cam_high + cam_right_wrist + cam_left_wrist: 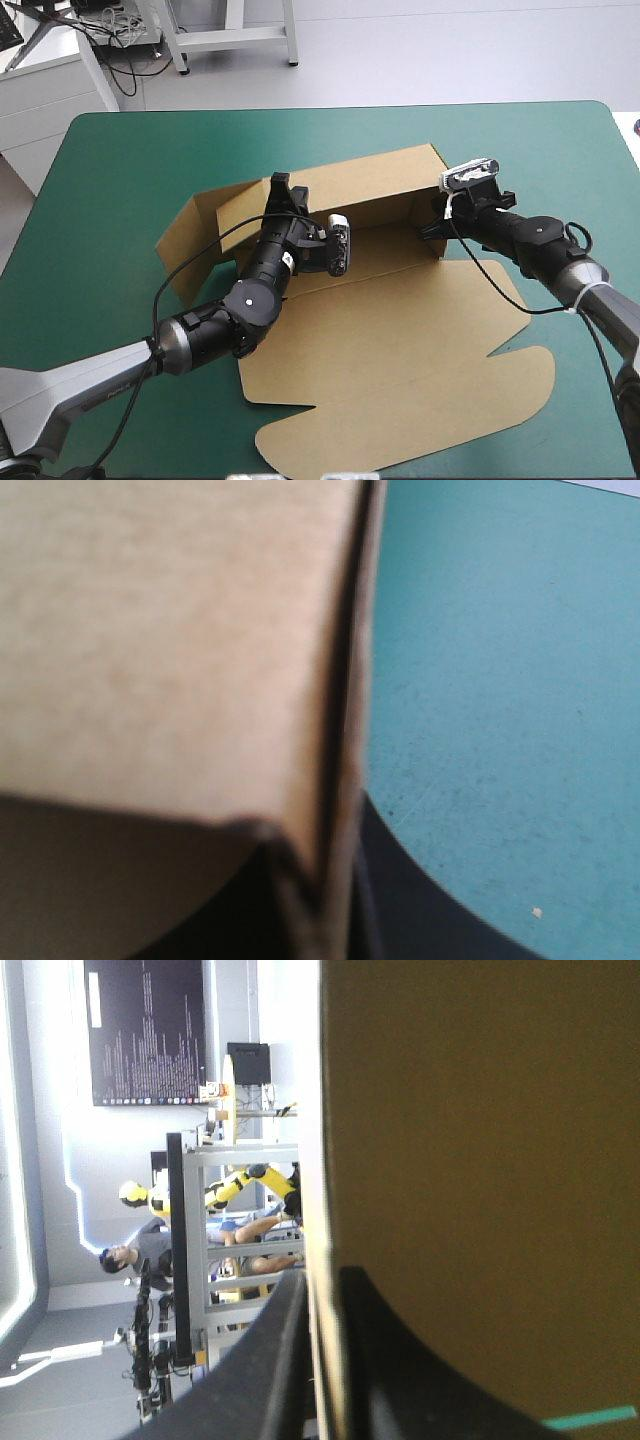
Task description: Fold the box
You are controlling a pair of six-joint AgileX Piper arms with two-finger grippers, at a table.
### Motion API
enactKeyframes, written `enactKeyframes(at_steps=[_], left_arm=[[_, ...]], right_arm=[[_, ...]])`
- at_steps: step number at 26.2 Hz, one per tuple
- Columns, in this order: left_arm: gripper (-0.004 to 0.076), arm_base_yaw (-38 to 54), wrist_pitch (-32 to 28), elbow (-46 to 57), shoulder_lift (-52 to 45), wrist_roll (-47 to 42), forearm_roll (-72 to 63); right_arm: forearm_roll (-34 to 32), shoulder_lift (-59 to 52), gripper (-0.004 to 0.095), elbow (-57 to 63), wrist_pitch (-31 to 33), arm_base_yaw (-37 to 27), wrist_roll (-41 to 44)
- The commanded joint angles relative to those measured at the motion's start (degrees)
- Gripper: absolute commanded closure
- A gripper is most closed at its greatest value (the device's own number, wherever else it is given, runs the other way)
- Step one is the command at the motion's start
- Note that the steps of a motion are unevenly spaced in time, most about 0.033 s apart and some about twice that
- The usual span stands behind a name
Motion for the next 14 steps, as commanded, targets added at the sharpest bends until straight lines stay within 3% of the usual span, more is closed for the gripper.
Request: enactKeyframes(at_steps=[1, 3, 5, 14], left_arm=[[0.0437, -0.3, -0.7, -1.7, -1.9, -0.7, 5.3], [0.0314, -0.3, -0.7, -1.7, -1.9, -0.8, 5.3], [0.0262, -0.6, -0.3, -1.7, -1.9, -1.4, 5.3], [0.0262, -9.6, 9.5, -1.7, -1.9, -1.4, 5.3]], right_arm=[[-0.5, -1.9, 0.0923, -0.4, 3.4, 0.1, -1.0], [-0.5, -1.9, 0.0923, -0.4, 3.4, 0.1, -1.0], [-0.2, -1.9, 0.0923, -0.5, 3.3, 0.1, -1.0], [3.8, -1.9, 0.0922, -1.9, -3.8, 0.1, -1.0]])
